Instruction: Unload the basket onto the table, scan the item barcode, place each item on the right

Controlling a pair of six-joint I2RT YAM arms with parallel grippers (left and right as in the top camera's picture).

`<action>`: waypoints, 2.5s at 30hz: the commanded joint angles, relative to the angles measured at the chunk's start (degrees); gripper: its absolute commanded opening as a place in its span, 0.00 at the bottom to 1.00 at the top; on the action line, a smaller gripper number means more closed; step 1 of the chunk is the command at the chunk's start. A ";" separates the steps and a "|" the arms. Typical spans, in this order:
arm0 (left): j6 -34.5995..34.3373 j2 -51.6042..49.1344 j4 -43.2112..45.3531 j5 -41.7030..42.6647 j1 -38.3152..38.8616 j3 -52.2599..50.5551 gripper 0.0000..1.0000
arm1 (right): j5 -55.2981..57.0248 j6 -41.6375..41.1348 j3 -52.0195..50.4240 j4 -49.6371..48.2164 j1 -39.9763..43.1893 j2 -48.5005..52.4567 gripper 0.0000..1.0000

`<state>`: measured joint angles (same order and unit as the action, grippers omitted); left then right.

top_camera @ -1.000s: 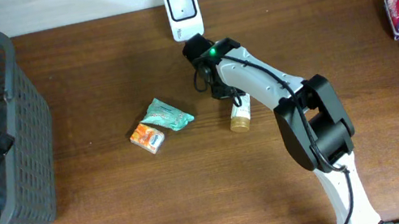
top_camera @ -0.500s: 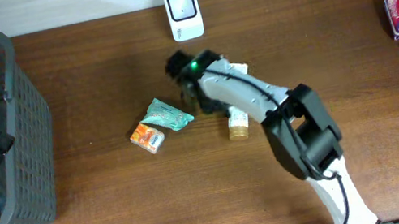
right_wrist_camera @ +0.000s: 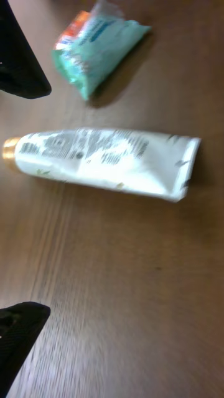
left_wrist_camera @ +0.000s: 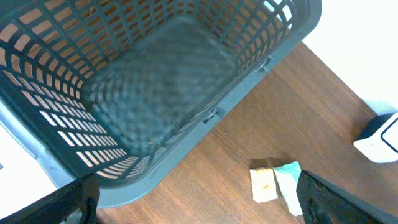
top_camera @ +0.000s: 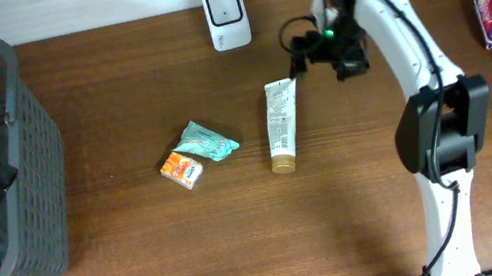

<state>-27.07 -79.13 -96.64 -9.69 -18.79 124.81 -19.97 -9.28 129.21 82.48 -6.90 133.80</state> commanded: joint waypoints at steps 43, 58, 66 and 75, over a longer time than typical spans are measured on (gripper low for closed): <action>-0.48 0.09 -0.07 -0.22 -0.31 -0.02 0.99 | -63.87 -30.86 -32.37 -54.58 -1.40 -11.30 0.04; -0.48 0.09 -0.07 -0.22 -0.31 -0.02 0.99 | -58.01 -52.74 -29.22 -100.80 -3.21 -19.91 0.04; -0.48 0.09 -0.07 -0.20 -0.31 -0.02 0.99 | -57.99 -52.72 -29.24 -98.97 -3.21 -19.91 0.04; -0.48 0.09 -0.07 -0.20 -0.31 -0.02 0.99 | -58.03 -52.54 -29.29 -98.09 -3.23 -19.91 0.04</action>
<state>-27.07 -79.13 -96.68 -9.67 -18.79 124.81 -77.47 -61.56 98.94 -15.16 -10.15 115.33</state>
